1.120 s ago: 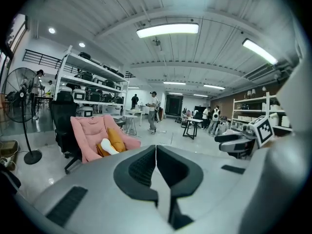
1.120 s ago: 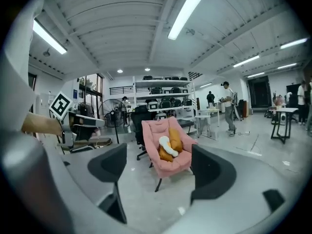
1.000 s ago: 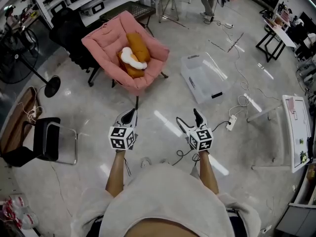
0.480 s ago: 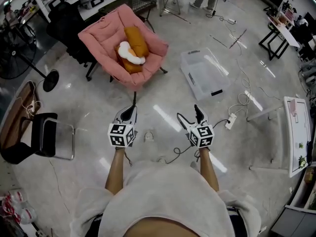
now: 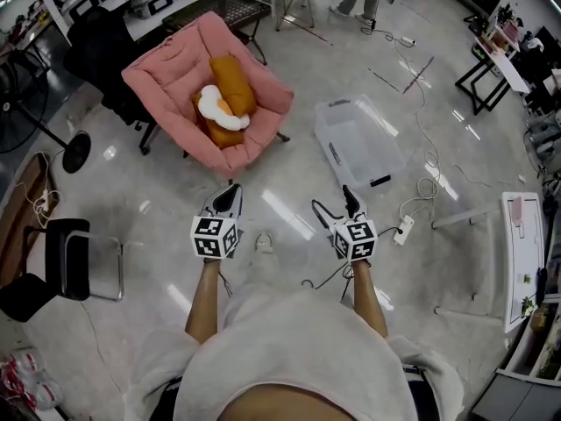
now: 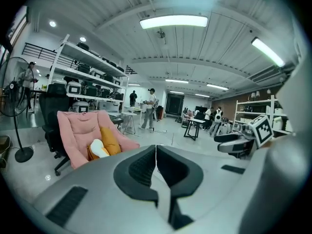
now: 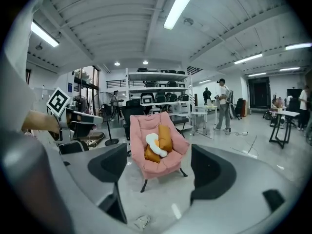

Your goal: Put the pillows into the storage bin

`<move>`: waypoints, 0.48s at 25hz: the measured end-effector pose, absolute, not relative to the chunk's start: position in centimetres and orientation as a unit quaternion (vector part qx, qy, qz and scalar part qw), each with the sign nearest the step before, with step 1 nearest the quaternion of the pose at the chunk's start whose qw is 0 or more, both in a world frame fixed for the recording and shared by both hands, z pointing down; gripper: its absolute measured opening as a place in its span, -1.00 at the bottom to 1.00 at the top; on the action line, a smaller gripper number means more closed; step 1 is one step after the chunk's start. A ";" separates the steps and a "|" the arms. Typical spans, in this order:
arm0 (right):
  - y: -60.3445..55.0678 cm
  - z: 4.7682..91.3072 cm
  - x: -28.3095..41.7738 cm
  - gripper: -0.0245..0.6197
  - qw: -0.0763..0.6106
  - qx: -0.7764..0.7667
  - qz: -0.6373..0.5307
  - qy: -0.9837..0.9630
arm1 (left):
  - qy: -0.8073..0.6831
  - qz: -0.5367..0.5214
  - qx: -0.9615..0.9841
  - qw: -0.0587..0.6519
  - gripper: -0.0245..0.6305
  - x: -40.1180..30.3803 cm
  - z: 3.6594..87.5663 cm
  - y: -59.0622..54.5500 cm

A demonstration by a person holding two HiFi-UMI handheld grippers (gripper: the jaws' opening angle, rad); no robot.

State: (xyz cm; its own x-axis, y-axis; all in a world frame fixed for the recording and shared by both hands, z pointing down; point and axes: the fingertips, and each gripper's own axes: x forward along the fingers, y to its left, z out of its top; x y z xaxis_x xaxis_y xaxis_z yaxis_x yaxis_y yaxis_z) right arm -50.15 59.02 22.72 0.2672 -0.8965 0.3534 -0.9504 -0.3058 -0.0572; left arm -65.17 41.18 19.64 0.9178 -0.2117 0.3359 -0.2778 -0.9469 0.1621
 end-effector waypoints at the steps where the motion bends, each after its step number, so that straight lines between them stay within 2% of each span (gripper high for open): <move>1: 57.8 22.6 -49.1 0.30 0.084 0.792 0.163 -0.582 | -0.125 0.159 0.974 0.105 -0.89 -64.1 19.5 39.9; 12: 44.0 21.1 -38.5 0.30 0.091 0.801 0.156 -0.571 | -0.108 0.152 0.976 0.113 -0.89 -52.8 18.9 26.2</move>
State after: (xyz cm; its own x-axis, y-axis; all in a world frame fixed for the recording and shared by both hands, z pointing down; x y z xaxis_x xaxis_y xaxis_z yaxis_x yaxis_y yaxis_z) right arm -38.47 43.96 21.09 0.2992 -0.8866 0.3528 -0.9430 -0.3313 -0.0328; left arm -52.76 26.20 18.88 0.9304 -0.1767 0.3212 -0.2454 -0.9511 0.1874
